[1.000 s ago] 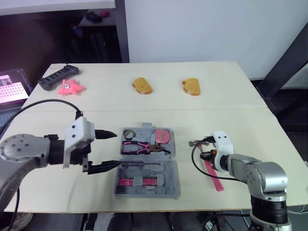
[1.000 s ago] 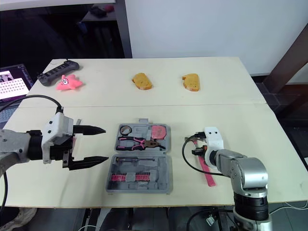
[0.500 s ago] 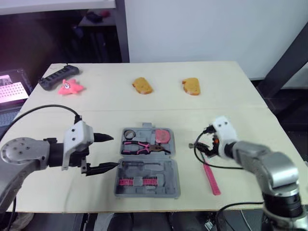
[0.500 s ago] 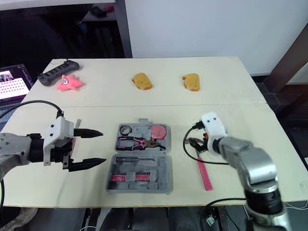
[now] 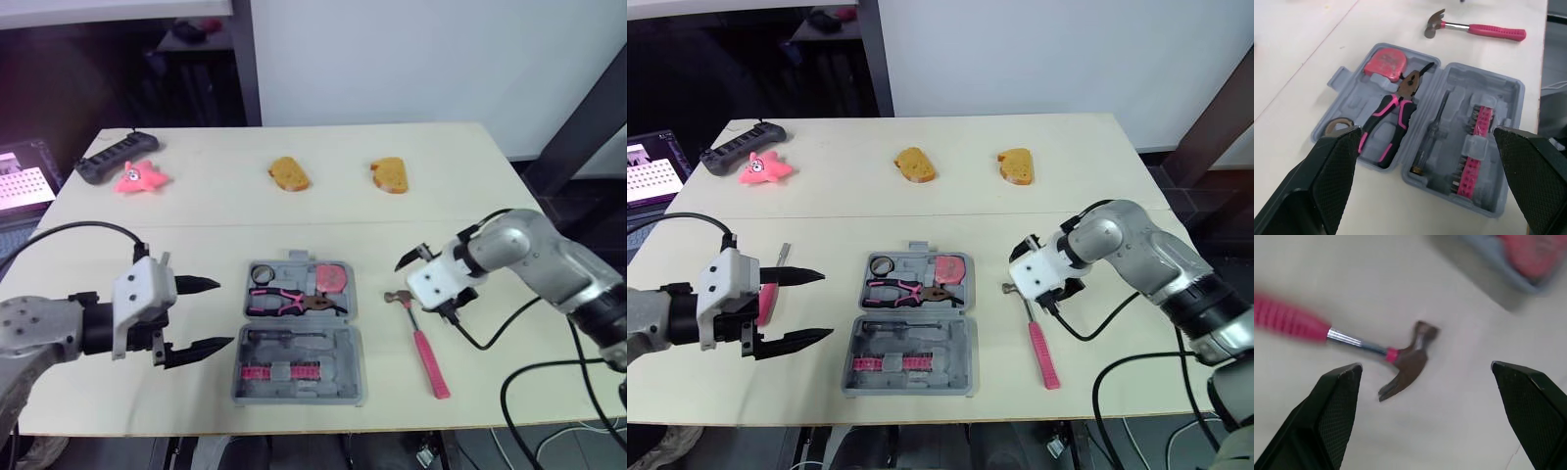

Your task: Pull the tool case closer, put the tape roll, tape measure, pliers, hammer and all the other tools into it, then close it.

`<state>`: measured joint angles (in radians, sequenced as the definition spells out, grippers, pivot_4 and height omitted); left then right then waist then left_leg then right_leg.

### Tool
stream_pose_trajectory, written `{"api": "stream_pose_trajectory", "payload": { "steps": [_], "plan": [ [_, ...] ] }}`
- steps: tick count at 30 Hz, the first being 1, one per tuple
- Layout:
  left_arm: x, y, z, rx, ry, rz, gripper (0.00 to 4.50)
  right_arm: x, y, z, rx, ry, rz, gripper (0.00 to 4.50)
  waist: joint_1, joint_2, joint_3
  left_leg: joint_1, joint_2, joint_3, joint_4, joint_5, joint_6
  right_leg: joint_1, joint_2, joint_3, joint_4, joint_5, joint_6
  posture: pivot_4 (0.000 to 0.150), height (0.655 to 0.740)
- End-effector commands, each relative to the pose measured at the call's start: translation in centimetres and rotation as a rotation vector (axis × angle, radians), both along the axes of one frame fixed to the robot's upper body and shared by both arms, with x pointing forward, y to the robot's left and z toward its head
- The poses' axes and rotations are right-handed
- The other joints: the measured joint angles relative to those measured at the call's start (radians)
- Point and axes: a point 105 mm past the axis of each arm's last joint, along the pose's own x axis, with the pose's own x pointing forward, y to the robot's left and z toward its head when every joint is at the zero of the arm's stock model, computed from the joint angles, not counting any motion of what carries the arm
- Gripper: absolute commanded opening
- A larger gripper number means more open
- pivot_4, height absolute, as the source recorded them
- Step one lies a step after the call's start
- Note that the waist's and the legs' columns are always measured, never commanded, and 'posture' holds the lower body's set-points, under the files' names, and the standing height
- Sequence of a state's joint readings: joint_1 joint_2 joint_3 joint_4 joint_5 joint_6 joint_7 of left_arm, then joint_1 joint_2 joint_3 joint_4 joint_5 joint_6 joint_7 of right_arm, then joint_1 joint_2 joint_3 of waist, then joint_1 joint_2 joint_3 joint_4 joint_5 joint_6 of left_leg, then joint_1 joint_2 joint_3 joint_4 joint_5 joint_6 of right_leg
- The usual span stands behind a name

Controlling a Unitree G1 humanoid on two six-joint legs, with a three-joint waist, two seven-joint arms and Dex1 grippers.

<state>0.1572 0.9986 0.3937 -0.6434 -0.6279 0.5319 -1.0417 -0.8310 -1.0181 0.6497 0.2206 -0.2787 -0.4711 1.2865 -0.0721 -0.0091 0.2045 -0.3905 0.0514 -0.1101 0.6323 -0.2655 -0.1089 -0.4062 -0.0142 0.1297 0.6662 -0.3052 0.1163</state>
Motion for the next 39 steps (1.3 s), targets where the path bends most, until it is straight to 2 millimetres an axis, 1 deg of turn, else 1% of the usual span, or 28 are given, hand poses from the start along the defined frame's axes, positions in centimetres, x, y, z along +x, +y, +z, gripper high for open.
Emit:
{"api": "stream_pose_trajectory", "payload": {
  "steps": [1, 2, 4, 8, 10, 12, 15, 17, 18, 22, 25, 30, 33, 35, 37, 39],
  "plan": [
    [-0.3, 0.1, 1.0, 0.018, -0.071, 0.016, 4.5, -0.3, 0.1, -1.4, -0.12, -0.002, 0.218, 4.45, 0.001, 0.0, 0.0, 0.0, 0.0, 0.0, 0.0, 0.0, 0.0, 0.0, 0.0, 0.0, 0.0, 0.0, 0.0, 0.15, 0.74],
    [-0.3, 0.2, 1.0, 0.022, -0.077, 0.029, 4.5, -0.4, 0.4, -2.0, -0.138, -0.008, 0.282, 4.45, 0.0, 0.0, 0.0, 0.0, 0.0, 0.0, 0.0, 0.0, 0.0, 0.0, 0.0, 0.0, 0.0, 0.0, 0.0, 0.15, 0.74],
    [-0.3, 0.2, 1.2, 0.014, -0.086, 0.045, 4.5, -0.4, 0.8, -2.7, -0.16, -0.013, 0.358, 4.45, 0.001, 0.0, 0.0, 0.001, 0.0, 0.0, 0.0, 0.0, 0.0, 0.001, 0.0, 0.0, 0.001, 0.0, 0.0, 0.15, 0.74],
    [-0.7, 0.0, 1.1, 0.011, -0.086, 0.05, 4.5, -1.0, 0.5, -3.9, -0.219, 0.013, 0.469, 4.45, 0.002, 0.0, 0.0, 0.001, 0.0, 0.0, 0.0, 0.0, -0.001, 0.001, 0.0, 0.0, 0.002, 0.0, 0.0, 0.15, 0.74],
    [-0.9, -0.1, 1.0, 0.011, -0.084, 0.053, 4.5, -1.2, 0.2, -4.6, -0.241, 0.024, 0.499, 4.45, 0.002, 0.0, 0.0, 0.001, 0.0, 0.0, 0.001, 0.0, -0.001, 0.001, 0.0, 0.0, 0.002, 0.0, 0.0, 0.15, 0.74],
    [-0.9, -0.1, 1.0, 0.011, -0.083, 0.058, 4.5, -1.0, 0.1, -5.0, -0.265, 0.022, 0.516, 4.45, 0.002, 0.0, 0.0, 0.002, 0.0, -0.001, 0.0, 0.0, -0.001, 0.001, 0.0, 0.0, 0.002, 0.0, 0.0, 0.15, 0.74],
    [-0.9, -0.2, 1.0, 0.01, -0.081, 0.057, 4.5, -0.4, 0.1, -5.4, -0.297, 0.02, 0.521, 4.45, -0.002, -0.001, 0.0, 0.009, 0.0, -0.001, 0.0, 0.0, -0.001, 0.008, 0.0, 0.0, 0.003, 0.0, -0.001, 0.15, 0.74],
    [-1.0, -0.4, 1.1, 0.009, -0.082, 0.055, 4.5, -0.1, 0.1, -5.4, -0.311, 0.021, 0.522, 3.91, -0.002, -0.002, 0.0, 0.019, 0.0, 0.0, 0.0, 0.0, 0.0, 0.019, 0.0, 0.001, 0.001, -0.002, -0.004, 0.15, 0.74],
    [-1.0, -0.4, 1.1, 0.007, -0.082, 0.056, 4.5, 0.1, 0.2, -5.4, -0.314, 0.021, 0.522, 3.61, -0.002, -0.003, -0.001, 0.02, 0.0, 0.0, 0.0, 0.0, 0.0, 0.019, 0.0, 0.001, 0.001, -0.002, -0.005, 0.15, 0.74],
    [-1.0, -0.6, 1.1, 0.006, -0.081, 0.052, 4.5, 0.5, 0.1, -5.4, -0.35, 0.035, 0.505, 1.6, -0.006, -0.005, -0.002, 0.02, 0.0, 0.0, 0.0, 0.0, 0.0, 0.019, 0.001, 0.001, 0.001, -0.002, -0.005, 0.15, 0.74],
    [-1.0, -0.7, 1.1, 0.002, -0.079, 0.051, 4.5, 0.4, 0.5, -5.1, -0.338, 0.039, 0.504, 0.08, -0.008, -0.005, -0.002, 0.019, 0.0, 0.0, 0.0, 0.0, 0.0, 0.018, 0.001, 0.001, 0.002, 0.0, -0.002, 0.15, 0.74],
    [-0.9, -0.9, 0.9, -0.005, -0.072, 0.045, 4.5, 0.4, 0.4, -4.0, -0.305, 0.022, 0.448, 0.03, -0.004, -0.004, -0.002, 0.018, 0.0, -0.001, -0.001, 0.0, 0.0, 0.017, 0.001, 0.001, 0.002, 0.0, -0.002, 0.15, 0.74],
    [-0.8, -0.9, 0.8, -0.004, -0.069, 0.041, 4.5, -0.1, -0.1, -2.9, -0.261, 0.039, 0.375, 0.03, 0.0, -0.001, 0.0, 0.017, 0.0, -0.001, -0.001, 0.0, 0.0, 0.016, 0.001, 0.001, 0.002, 0.0, -0.001, 0.15, 0.74],
    [-0.7, -0.8, 0.8, -0.004, -0.068, 0.039, 4.5, -0.4, -0.7, -2.0, -0.241, 0.056, 0.32, 0.03, 0.003, 0.0, 0.001, 0.017, 0.0, -0.001, -0.001, 0.0, 0.0, 0.016, 0.0, 0.001, 0.002, 0.0, -0.001, 0.15, 0.74],
    [-0.7, -0.8, 0.8, -0.003, -0.066, 0.036, 4.5, -1.0, -1.8, -0.8, -0.185, 0.112, 0.182, 0.03, 0.004, 0.001, 0.002, 0.017, 0.0, -0.001, -0.001, 0.0, 0.0, 0.017, 0.0, 0.001, 0.002, 0.0, -0.001, 0.15, 0.74],
    [-0.6, -0.8, 0.7, -0.002, -0.063, 0.032, 4.5, -1.6, -2.1, 0.2, -0.086, 0.169, 0.058, 0.03, 0.003, 0.001, 0.002, 0.017, -0.001, -0.001, -0.001, 0.0, 0.0, 0.017, 0.0, 0.001, 0.002, 0.0, -0.001, 0.15, 0.74]
  ]
}}
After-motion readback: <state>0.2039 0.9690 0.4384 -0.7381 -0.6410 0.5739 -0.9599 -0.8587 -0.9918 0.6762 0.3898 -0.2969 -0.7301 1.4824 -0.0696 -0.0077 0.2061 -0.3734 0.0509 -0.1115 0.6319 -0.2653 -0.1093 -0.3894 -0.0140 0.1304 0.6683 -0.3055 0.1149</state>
